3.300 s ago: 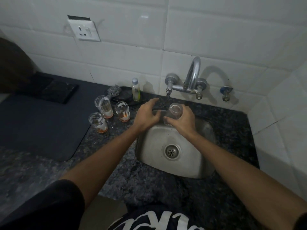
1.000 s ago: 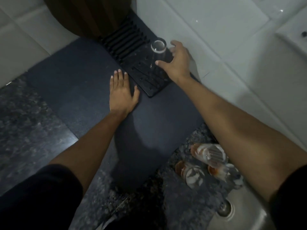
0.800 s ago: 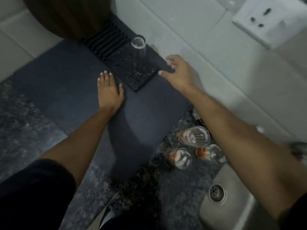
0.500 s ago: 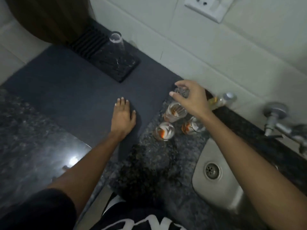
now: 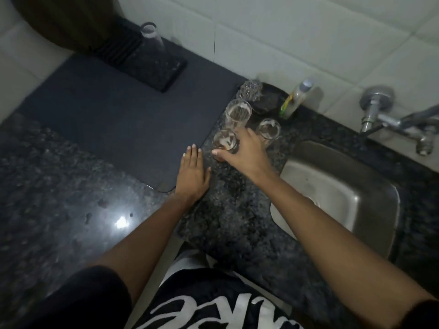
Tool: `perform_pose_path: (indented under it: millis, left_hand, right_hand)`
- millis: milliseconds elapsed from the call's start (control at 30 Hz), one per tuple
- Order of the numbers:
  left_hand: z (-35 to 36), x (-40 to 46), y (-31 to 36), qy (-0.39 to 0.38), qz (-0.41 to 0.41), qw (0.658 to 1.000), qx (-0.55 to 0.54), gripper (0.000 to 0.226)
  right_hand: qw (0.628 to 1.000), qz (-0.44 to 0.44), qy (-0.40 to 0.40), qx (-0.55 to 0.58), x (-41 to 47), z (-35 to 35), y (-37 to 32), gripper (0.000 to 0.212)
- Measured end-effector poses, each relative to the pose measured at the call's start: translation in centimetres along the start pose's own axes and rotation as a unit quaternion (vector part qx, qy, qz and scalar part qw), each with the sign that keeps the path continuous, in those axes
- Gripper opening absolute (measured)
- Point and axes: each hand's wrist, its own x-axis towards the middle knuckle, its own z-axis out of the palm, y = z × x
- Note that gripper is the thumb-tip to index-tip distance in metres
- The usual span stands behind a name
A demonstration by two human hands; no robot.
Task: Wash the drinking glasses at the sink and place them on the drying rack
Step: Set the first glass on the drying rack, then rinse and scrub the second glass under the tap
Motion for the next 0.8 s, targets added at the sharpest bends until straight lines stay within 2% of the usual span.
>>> perform_pose_path:
  millis: [100, 233, 400, 567, 667, 800]
  left_hand:
    - [-0.2, 0.0, 0.2, -0.002, -0.002, 1.0, 0.004, 0.074]
    - [-0.9, 0.2, 0.4, -0.02, -0.007, 1.0, 0.006, 0.072]
    - [-2.7, -0.7, 1.8, 0.02, -0.012, 1.0, -0.018, 0.065]
    - [-3.2, -2.7, 6.4, 0.071, 0.084, 0.993, -0.031, 0.058]
    - [-3.5, -2.8, 10.6, 0.119, 0.151, 0.98, -0.049, 0.054]
    - [-4.0, -2.0, 17.0, 0.137, 0.219, 0.962, -0.086, 0.052]
  right_hand:
    - [0.999, 0.03, 0.002, 0.013, -0.1, 1.2, -0.9, 0.087]
    - [0.997, 0.055, 0.033, 0.039, 0.0, 1.8, -1.4, 0.078]
    - [0.998, 0.042, 0.04, 0.036, -2.2, 0.1, 0.0, 0.077]
    - [0.991, 0.084, 0.088, 0.056, -8.4, -3.8, 4.0, 0.071]
    - [0.979, 0.139, 0.133, 0.061, -12.2, -6.8, 7.2, 0.067]
    - [0.964, 0.182, 0.182, 0.068, -15.7, -11.0, 10.4, 0.06]
